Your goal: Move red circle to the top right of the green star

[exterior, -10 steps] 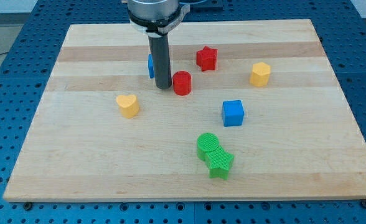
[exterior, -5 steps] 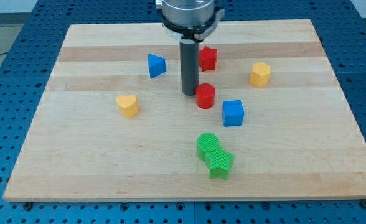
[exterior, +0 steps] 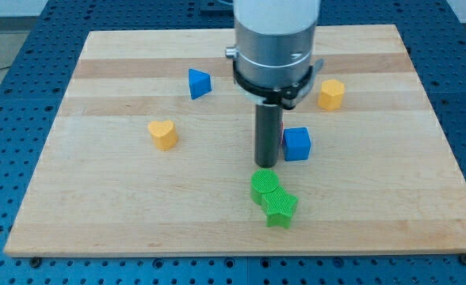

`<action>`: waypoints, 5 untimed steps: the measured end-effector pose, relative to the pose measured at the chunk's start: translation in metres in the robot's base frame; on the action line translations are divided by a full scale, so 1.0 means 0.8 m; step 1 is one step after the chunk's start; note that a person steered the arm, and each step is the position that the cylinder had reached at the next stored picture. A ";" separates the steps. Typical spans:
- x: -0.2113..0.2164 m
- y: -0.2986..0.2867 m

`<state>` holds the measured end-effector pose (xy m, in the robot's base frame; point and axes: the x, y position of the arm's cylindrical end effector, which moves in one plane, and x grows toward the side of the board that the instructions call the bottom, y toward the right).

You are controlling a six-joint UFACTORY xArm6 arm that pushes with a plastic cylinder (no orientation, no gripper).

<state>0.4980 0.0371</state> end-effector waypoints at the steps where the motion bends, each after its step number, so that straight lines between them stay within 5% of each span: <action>1: -0.006 0.031; 2: -0.010 0.040; 3: 0.021 -0.025; 5: -0.034 -0.069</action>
<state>0.4705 -0.0178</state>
